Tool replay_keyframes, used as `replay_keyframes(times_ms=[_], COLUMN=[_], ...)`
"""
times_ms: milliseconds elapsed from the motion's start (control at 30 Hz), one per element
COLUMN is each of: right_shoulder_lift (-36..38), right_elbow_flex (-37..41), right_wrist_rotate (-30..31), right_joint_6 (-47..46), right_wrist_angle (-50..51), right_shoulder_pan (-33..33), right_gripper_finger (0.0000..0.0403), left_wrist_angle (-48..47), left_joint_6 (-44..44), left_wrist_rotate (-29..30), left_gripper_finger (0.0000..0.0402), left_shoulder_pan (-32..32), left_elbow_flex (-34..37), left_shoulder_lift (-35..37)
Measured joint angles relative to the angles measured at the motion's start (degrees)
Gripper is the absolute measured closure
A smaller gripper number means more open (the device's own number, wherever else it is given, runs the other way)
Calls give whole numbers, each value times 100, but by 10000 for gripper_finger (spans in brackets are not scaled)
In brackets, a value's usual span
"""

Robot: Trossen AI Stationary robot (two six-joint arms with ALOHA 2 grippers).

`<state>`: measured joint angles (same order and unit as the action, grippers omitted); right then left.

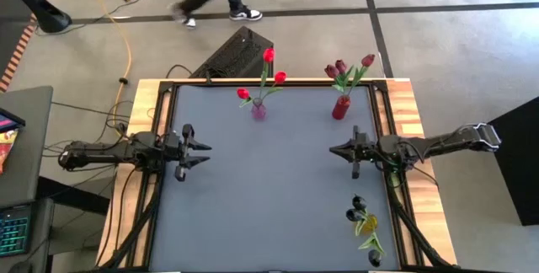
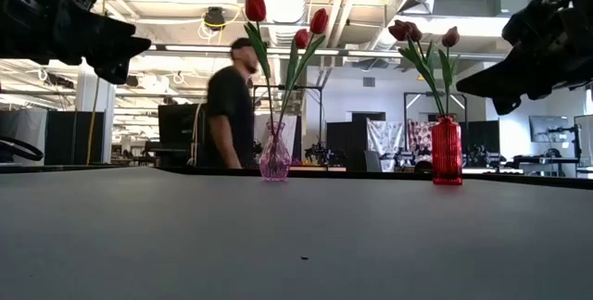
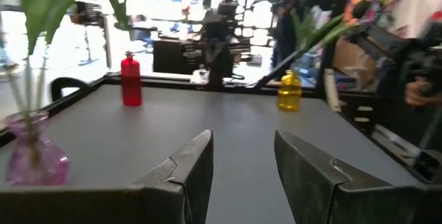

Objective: Sort flowers into vase by color
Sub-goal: Return to Home Position

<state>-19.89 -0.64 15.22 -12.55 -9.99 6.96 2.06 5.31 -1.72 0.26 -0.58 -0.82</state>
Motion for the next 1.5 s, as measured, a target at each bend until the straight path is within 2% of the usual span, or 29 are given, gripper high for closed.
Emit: replay_keyframes(times_ms=[300,667,1500], right_shoulder_lift=[77,79,79], right_elbow_flex=[0,0,-2], right_wrist_rotate=[-26,-24,-24], right_joint_6=[4,15,2], right_wrist_angle=[293,626,670], right_shoulder_pan=[7,6,7], right_gripper_finger=[361,361,360], left_wrist_angle=[4,3,3], left_joint_6=[-27,21,29], left_wrist_rotate=[554,556,556], left_gripper_finger=[258,258,258], left_shoulder_pan=[1,1,1], left_elbow_flex=[3,9,15], left_shoulder_lift=[-2,-2,-2])
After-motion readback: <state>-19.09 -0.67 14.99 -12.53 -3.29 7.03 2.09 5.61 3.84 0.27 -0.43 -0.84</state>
